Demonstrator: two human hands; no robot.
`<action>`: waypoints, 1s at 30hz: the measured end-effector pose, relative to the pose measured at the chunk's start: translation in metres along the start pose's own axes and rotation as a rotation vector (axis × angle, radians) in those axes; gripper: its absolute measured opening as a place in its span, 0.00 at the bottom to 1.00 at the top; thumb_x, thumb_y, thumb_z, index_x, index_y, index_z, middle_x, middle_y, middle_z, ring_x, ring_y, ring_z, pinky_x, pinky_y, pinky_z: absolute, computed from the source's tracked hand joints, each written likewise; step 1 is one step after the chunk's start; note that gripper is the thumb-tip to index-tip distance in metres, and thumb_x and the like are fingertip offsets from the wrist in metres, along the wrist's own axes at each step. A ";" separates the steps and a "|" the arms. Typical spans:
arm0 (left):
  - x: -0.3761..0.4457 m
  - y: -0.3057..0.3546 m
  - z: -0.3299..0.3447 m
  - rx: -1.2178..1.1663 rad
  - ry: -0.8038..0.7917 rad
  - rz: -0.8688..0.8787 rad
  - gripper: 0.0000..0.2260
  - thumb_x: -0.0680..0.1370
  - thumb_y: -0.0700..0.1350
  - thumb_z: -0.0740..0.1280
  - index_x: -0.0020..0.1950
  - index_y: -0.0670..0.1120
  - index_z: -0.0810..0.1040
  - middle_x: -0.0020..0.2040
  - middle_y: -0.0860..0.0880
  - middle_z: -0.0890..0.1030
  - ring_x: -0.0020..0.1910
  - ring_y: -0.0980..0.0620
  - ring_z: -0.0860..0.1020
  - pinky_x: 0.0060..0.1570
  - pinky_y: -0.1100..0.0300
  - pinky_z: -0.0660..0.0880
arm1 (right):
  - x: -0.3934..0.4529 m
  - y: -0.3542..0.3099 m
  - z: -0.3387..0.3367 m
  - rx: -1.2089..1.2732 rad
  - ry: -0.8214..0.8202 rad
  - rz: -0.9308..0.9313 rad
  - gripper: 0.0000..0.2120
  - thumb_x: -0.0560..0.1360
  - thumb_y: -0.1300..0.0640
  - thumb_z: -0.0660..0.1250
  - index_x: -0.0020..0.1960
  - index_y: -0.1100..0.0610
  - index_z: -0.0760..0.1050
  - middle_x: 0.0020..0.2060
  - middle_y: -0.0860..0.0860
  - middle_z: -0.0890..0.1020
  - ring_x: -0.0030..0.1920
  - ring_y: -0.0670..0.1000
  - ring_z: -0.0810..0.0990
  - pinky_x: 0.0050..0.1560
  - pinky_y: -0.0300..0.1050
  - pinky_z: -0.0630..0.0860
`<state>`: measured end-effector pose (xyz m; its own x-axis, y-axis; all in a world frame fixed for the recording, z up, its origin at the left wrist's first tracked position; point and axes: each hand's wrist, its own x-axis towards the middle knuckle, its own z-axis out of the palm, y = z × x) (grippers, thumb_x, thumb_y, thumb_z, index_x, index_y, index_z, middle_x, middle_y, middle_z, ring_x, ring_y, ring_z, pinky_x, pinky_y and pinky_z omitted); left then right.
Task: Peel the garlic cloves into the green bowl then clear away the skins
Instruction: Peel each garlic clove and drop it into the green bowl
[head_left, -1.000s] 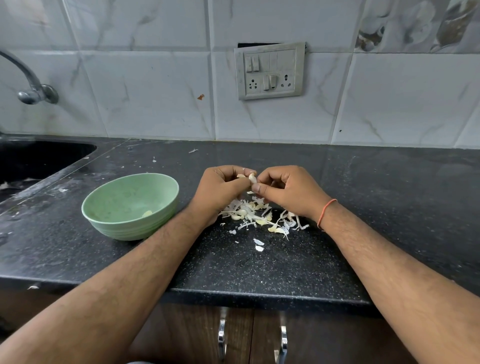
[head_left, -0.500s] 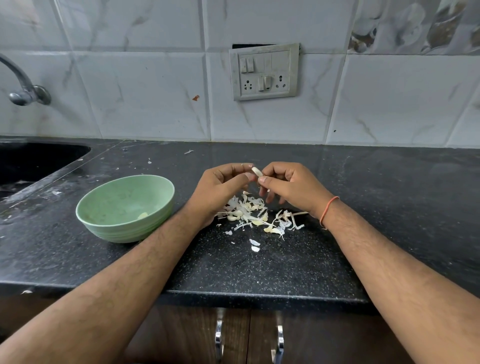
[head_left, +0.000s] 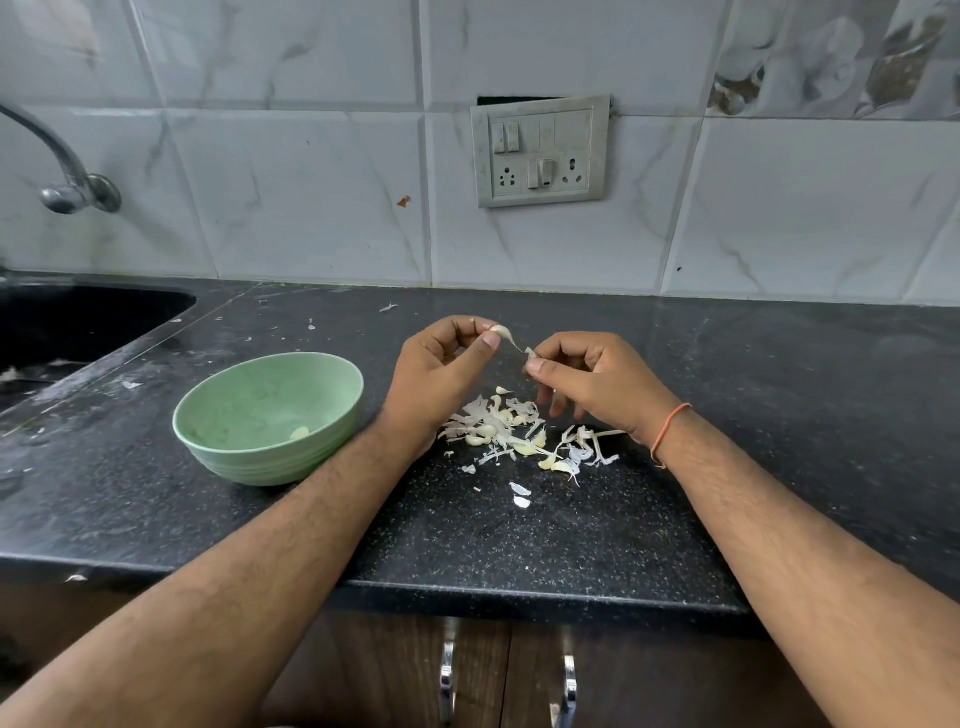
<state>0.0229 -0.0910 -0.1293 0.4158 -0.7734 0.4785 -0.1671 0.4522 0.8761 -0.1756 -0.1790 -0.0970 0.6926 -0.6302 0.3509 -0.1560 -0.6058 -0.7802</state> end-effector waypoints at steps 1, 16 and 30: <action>0.001 -0.001 -0.001 -0.011 0.045 0.000 0.06 0.82 0.39 0.72 0.58 0.41 0.85 0.47 0.52 0.86 0.40 0.63 0.79 0.42 0.69 0.74 | 0.000 0.001 0.000 -0.044 -0.012 -0.016 0.03 0.81 0.53 0.74 0.48 0.50 0.86 0.37 0.49 0.87 0.35 0.50 0.86 0.36 0.40 0.79; -0.001 0.000 0.003 0.021 -0.038 -0.047 0.07 0.80 0.41 0.76 0.55 0.40 0.86 0.44 0.49 0.87 0.34 0.63 0.78 0.35 0.70 0.73 | 0.002 -0.001 0.001 -0.079 0.247 -0.121 0.08 0.77 0.47 0.78 0.55 0.47 0.86 0.42 0.45 0.87 0.38 0.53 0.85 0.41 0.49 0.85; 0.004 -0.003 0.004 0.179 0.034 -0.047 0.16 0.83 0.57 0.69 0.43 0.51 0.89 0.38 0.37 0.84 0.36 0.50 0.76 0.41 0.59 0.74 | 0.009 -0.008 -0.002 -0.373 0.176 -0.042 0.07 0.79 0.46 0.75 0.46 0.48 0.88 0.33 0.42 0.85 0.34 0.42 0.81 0.38 0.38 0.77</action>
<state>0.0215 -0.0969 -0.1298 0.4565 -0.7751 0.4368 -0.3018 0.3269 0.8956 -0.1698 -0.1811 -0.0864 0.5781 -0.6548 0.4869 -0.3972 -0.7470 -0.5331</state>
